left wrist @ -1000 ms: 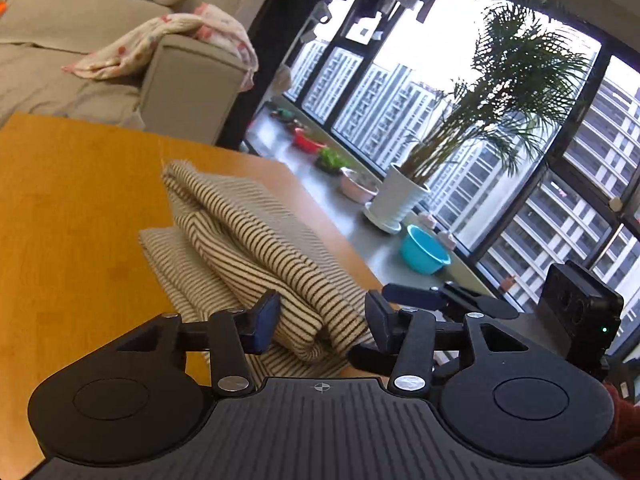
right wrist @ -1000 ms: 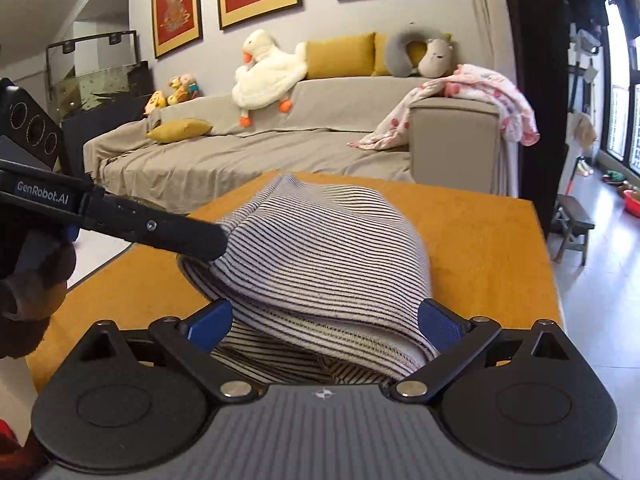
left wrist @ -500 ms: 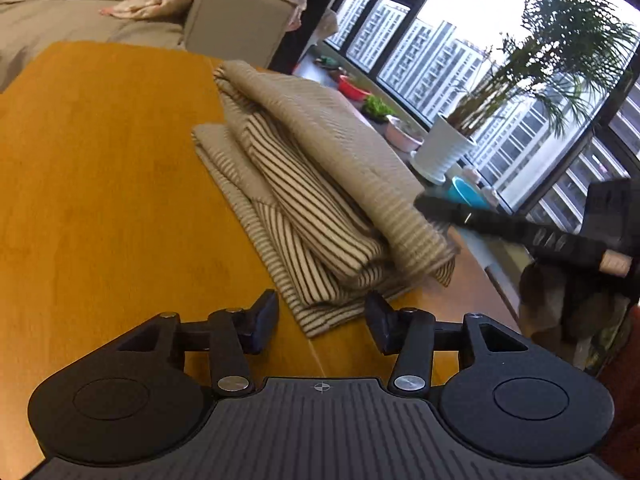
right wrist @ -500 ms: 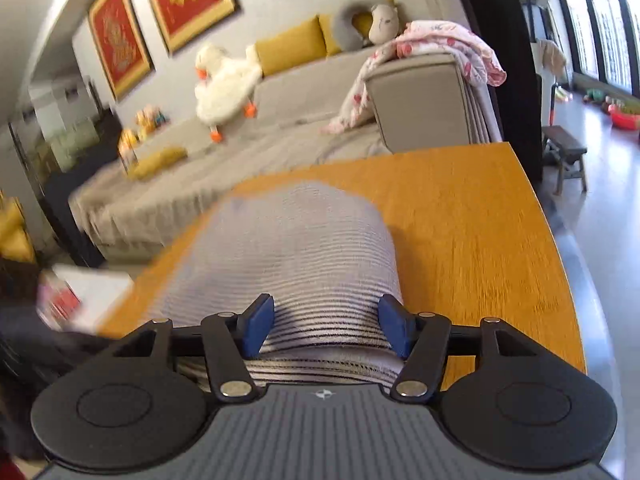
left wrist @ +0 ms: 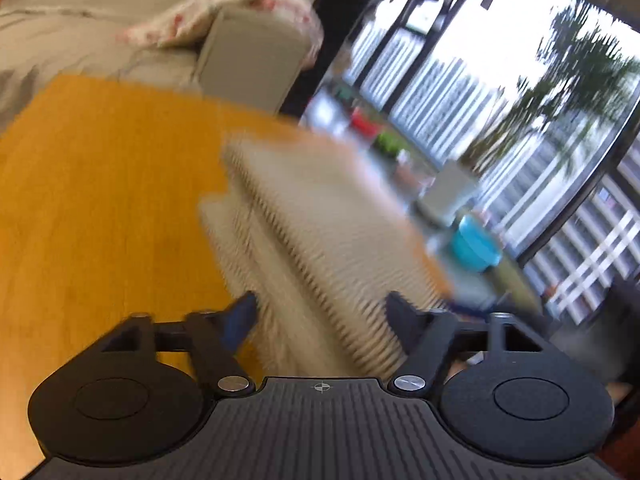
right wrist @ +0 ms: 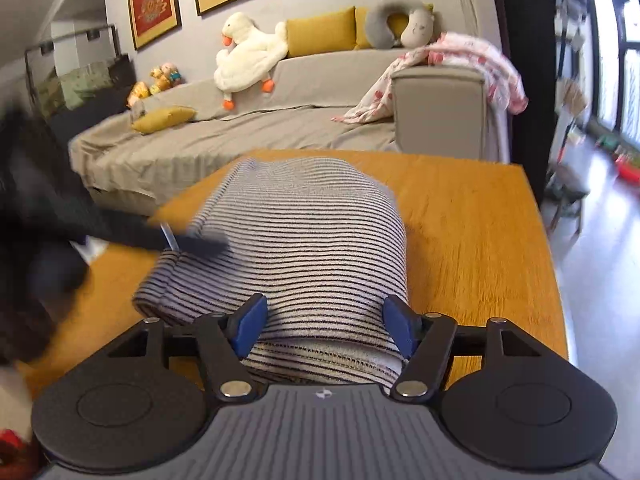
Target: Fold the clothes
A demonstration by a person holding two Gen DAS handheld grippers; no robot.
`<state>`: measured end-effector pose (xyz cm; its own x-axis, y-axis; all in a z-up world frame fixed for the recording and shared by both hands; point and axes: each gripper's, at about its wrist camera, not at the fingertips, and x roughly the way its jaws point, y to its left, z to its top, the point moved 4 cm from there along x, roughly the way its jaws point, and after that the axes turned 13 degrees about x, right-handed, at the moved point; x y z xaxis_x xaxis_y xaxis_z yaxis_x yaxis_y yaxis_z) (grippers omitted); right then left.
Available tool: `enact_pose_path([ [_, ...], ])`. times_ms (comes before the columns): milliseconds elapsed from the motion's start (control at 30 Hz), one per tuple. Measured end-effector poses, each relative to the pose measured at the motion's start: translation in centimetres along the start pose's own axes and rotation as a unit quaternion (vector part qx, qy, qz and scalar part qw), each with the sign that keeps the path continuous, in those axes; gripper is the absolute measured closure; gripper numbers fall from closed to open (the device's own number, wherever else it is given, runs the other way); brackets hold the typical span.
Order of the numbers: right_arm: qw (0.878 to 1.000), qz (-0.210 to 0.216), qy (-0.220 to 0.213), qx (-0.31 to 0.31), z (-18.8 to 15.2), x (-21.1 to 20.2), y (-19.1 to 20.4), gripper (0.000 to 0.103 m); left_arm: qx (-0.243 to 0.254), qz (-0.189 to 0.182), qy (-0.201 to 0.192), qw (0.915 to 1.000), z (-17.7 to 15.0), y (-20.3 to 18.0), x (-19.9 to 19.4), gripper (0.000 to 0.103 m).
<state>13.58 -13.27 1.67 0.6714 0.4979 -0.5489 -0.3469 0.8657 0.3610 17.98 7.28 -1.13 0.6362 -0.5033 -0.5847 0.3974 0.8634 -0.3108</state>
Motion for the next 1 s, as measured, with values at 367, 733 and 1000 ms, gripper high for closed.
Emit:
enact_pose_path([
  [367,0.984,0.083,0.066,0.143,9.0,8.6,-6.6,0.015,-0.007,-0.048,-0.021,0.9986,-1.5,2.2,0.6,0.025],
  [733,0.986,0.160,-0.008,-0.040,9.3,7.0,1.1,0.049,0.016,-0.061,-0.034,0.9975,-1.8,2.3,0.7,0.019],
  [1000,0.993,-0.009,0.008,-0.119,6.2,10.1,0.1,0.043,0.015,-0.052,-0.041,0.9977,-1.7,2.0,0.9,0.019],
])
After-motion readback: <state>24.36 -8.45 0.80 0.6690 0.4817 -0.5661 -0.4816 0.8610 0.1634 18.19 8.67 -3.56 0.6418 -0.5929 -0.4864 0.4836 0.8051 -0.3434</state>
